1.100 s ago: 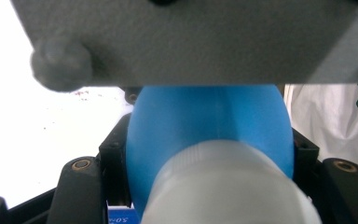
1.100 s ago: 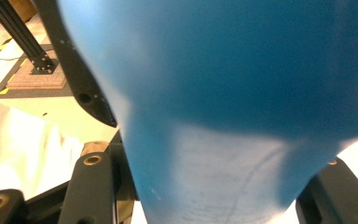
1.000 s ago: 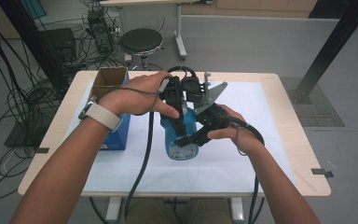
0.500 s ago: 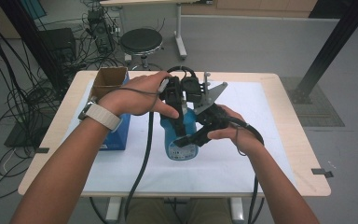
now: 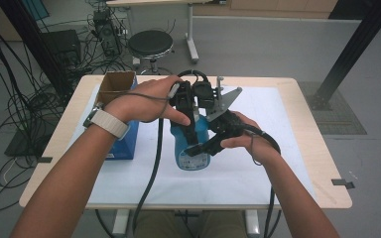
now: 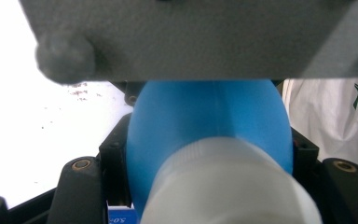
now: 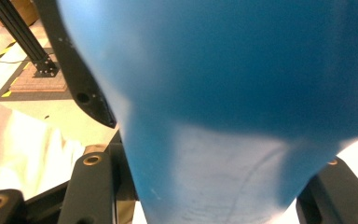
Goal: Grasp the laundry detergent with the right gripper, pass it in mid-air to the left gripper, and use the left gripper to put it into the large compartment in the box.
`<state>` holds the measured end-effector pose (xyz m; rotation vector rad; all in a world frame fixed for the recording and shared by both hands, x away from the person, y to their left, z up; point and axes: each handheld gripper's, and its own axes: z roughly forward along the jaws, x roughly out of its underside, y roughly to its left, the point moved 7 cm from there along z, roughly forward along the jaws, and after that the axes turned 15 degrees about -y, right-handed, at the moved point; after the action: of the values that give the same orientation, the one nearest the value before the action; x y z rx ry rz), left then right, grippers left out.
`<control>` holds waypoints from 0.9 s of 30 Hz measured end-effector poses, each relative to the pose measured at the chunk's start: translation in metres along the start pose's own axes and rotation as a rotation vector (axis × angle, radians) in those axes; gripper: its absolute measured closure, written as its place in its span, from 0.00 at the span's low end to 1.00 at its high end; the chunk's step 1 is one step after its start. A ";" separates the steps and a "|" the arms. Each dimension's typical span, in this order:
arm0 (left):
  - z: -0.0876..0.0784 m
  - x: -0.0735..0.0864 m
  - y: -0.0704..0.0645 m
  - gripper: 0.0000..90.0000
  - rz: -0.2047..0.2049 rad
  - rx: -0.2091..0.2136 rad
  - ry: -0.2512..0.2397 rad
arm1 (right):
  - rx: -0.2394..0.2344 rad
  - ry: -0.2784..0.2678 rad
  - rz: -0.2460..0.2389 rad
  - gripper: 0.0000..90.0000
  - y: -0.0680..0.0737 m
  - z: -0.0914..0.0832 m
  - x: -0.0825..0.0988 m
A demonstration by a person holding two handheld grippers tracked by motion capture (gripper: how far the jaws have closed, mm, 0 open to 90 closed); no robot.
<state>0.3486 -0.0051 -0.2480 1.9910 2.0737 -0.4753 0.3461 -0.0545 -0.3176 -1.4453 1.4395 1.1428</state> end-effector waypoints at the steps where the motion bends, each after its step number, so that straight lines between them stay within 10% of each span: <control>1: 0.000 0.000 0.000 0.42 0.000 0.001 0.000 | -0.001 -0.002 0.000 0.48 0.000 0.000 0.000; 6: 0.000 0.000 -0.001 0.42 0.014 -0.006 0.003 | 0.005 -0.013 -0.009 0.47 0.000 0.000 0.001; 12: -0.003 0.003 -0.002 0.42 0.001 0.000 -0.004 | 0.034 0.015 0.013 0.14 0.000 -0.011 0.013; 18: -0.007 0.008 -0.002 0.42 -0.012 -0.011 0.001 | 0.097 0.040 0.003 0.04 0.000 -0.034 0.027; 27: -0.009 0.010 -0.001 0.41 -0.030 -0.025 0.012 | 0.174 0.254 -0.026 0.04 -0.003 -0.068 0.045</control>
<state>0.3473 0.0072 -0.2436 1.9559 2.1091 -0.4421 0.3515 -0.1327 -0.3410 -1.5205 1.6447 0.8174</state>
